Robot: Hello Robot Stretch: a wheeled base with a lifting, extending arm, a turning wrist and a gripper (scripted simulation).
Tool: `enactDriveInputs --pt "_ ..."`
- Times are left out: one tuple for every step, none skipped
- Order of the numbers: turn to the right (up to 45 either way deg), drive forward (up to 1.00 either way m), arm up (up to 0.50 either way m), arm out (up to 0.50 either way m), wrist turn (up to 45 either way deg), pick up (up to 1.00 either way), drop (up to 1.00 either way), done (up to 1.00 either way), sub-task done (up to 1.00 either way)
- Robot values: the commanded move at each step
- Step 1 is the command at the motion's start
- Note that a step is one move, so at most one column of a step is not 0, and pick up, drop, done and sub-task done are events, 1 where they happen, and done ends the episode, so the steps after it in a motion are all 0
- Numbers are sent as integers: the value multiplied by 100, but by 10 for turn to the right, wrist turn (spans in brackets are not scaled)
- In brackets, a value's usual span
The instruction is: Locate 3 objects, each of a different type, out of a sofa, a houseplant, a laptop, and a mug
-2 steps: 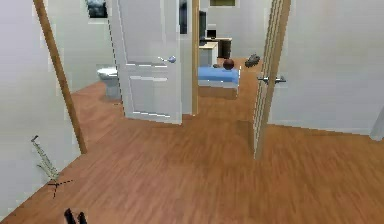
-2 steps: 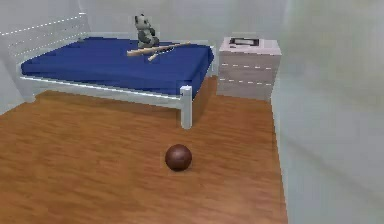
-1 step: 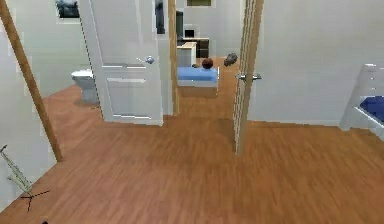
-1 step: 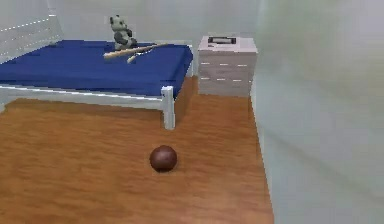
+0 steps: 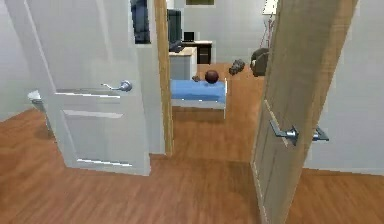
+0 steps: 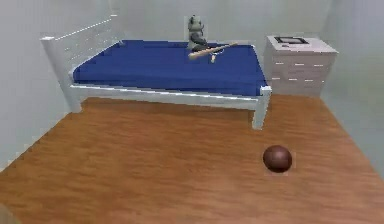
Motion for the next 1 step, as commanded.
enactDriveInputs --pt "30 0 0 0 0 0 0 0 0"
